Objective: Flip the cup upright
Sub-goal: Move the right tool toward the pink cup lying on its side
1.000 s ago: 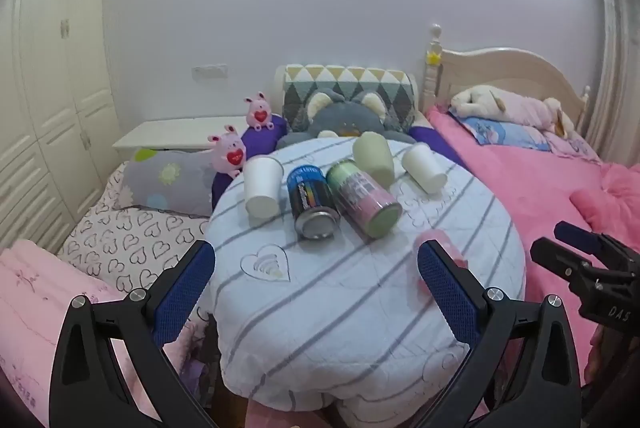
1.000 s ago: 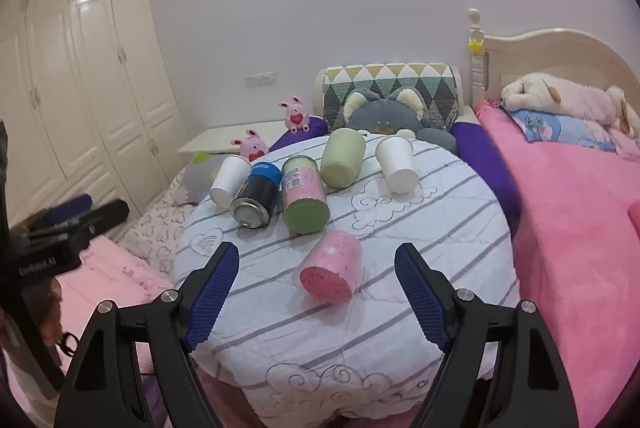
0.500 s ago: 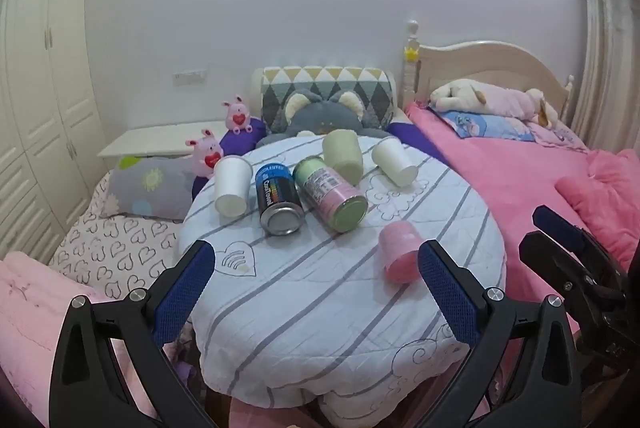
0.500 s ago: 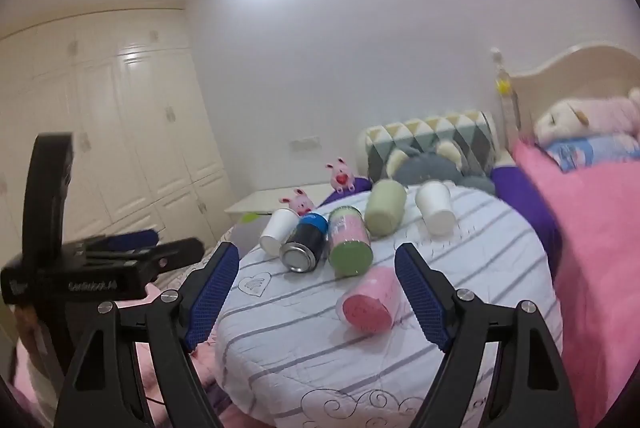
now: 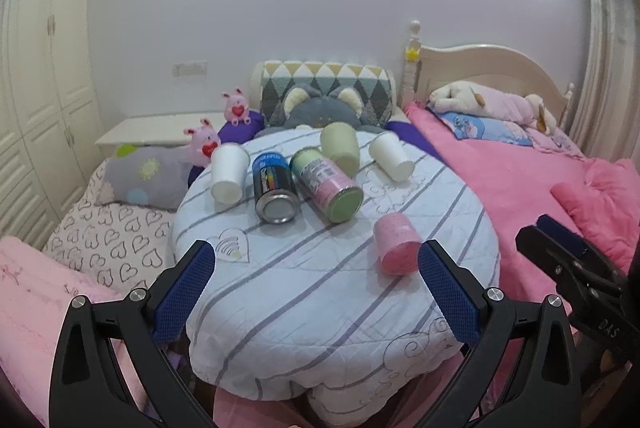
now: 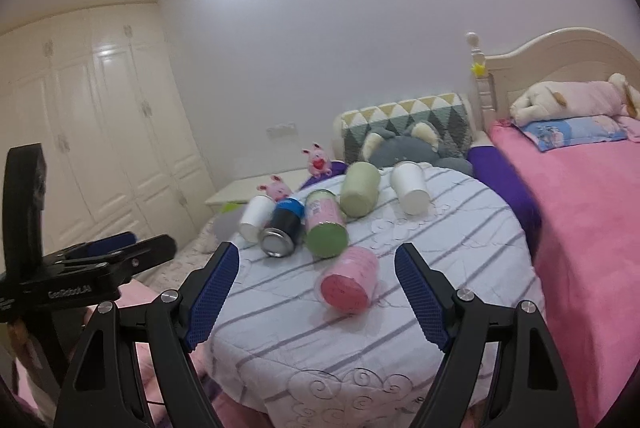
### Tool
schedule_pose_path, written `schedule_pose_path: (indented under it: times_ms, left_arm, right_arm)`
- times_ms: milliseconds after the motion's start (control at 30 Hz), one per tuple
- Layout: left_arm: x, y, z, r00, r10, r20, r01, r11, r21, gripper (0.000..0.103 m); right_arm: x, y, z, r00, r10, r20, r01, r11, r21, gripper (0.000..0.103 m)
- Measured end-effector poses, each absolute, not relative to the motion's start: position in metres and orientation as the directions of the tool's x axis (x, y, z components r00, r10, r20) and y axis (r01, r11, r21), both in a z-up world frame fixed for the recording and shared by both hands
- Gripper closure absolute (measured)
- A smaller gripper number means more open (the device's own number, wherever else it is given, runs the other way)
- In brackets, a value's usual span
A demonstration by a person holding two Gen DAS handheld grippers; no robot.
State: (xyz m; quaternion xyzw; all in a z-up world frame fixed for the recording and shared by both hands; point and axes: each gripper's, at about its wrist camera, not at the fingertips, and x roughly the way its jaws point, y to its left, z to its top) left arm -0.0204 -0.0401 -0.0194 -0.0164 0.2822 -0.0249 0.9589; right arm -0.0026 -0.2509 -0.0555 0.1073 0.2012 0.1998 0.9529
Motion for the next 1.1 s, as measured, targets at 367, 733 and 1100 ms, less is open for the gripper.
schedule_pose_path:
  times_ms: [367, 733, 1100]
  left_arm:
    - [-0.005, -0.035, -0.027, 0.823, -0.045, -0.567, 0.020, 0.999, -0.049, 0.000]
    - [0.015, -0.031, -0.037, 0.798, -0.027, -0.602, -0.003, 0.999, -0.048, 0.000]
    - [0.034, -0.018, -0.045, 0.781, -0.001, -0.624, -0.040, 0.998, -0.051, 0.000]
  right_arm:
    - [0.003, -0.239, -0.052, 0.878, 0.255, -0.406, -0.232, 0.967, 0.105, 0.021]
    - [0.022, -0.232, -0.050, 0.863, 0.205, -0.461, -0.190, 0.979, 0.078, 0.021]
    - [0.042, -0.228, -0.045, 0.851, 0.194, -0.489, -0.179, 0.981, 0.079, 0.021]
